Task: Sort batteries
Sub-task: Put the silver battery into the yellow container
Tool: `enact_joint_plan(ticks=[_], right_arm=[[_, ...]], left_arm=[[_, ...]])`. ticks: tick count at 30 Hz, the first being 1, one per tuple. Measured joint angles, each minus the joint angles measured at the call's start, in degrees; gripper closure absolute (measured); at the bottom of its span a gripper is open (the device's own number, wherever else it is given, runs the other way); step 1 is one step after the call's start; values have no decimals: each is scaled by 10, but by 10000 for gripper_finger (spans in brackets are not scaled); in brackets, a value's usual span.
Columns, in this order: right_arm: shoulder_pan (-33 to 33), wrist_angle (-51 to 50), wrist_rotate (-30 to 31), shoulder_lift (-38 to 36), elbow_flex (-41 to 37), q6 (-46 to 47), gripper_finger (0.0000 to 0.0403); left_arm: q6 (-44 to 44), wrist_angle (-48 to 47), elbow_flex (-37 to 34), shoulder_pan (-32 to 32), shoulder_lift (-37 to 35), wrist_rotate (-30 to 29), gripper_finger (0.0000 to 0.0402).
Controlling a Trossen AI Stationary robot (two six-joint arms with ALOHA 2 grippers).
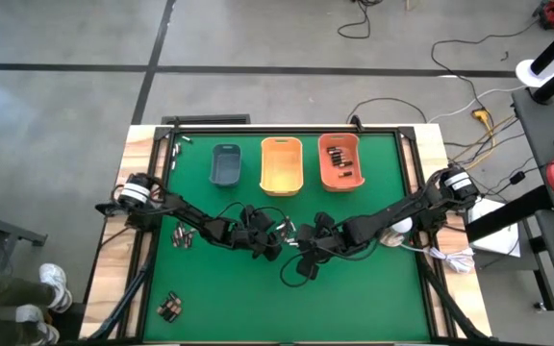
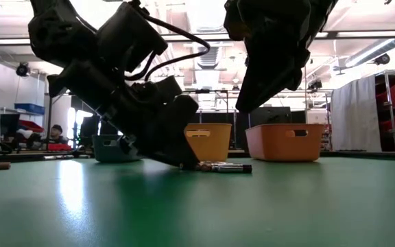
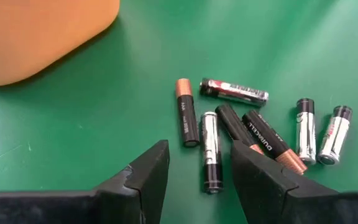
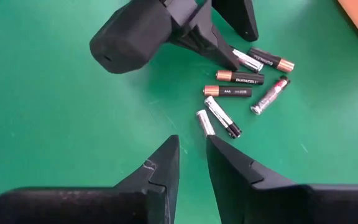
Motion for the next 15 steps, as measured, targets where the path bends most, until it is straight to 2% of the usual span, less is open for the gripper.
enact_joint_plan(ticks=[8, 15], right_arm=[[0, 0, 0, 0, 0, -2, 344], [0, -8, 0, 0, 0, -15, 337]], left_arm=[[16, -5, 0, 1, 3, 11, 255], [22, -33, 1, 1, 2, 15, 342]])
